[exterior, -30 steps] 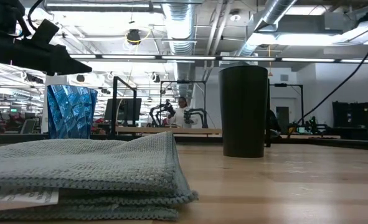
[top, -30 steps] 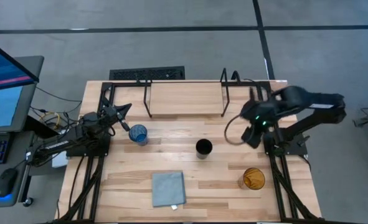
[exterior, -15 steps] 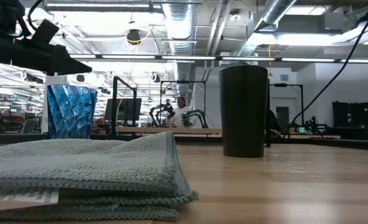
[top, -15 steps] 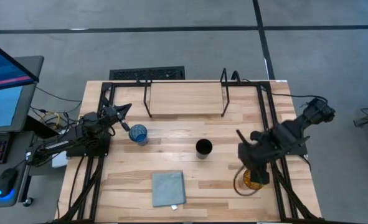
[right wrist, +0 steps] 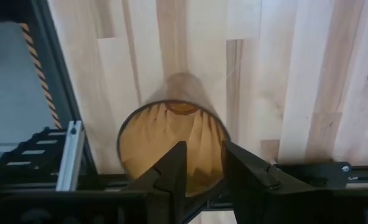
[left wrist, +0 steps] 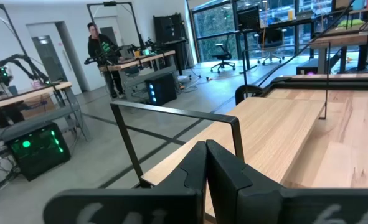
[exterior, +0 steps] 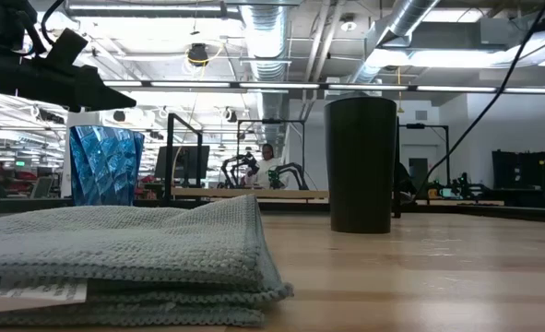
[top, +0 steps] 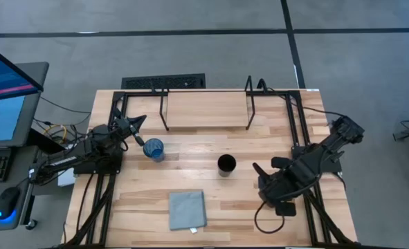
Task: Stack small to large cups/mugs on shelf
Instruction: Put the brown glass on the shelf
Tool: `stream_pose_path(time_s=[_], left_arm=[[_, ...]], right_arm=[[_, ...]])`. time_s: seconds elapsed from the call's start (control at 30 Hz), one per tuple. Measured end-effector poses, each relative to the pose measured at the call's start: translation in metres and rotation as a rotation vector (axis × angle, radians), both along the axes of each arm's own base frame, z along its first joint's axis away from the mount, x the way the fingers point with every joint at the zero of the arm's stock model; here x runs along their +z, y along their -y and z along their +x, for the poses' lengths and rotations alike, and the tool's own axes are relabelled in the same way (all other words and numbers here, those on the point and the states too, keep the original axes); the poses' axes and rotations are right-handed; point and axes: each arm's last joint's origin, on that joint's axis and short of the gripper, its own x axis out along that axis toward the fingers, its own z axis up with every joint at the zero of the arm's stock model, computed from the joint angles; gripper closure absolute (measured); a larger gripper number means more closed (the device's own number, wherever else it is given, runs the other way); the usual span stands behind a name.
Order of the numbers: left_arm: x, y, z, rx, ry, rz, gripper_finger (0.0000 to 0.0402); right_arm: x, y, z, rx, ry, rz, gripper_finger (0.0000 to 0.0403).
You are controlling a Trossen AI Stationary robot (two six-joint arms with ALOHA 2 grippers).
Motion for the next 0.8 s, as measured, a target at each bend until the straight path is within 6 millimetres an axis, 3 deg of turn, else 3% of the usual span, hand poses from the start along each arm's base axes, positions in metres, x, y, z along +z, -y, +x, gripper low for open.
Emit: stream_pose_path(time_s=[0.3,0.57,0.8], left_arm=[[0.0,0.0,0.0,0.0,0.021,-0.026,0.0401],[0.0,0.0,0.0,0.0,0.021,-0.028,0.0401],[0.0,0.0,0.0,0.0,0.021,-0.028,0.0401]], right_arm=[[-0.008,0.007,0.001,0.049,-0.008,-0.03,0.0282],[-0.032,0.011,-0.007,0.003,-0.12,-0.063,0.0282],[-0.033,0.01,-0.007,-0.008,-0.123,-0.049,0.0282]])
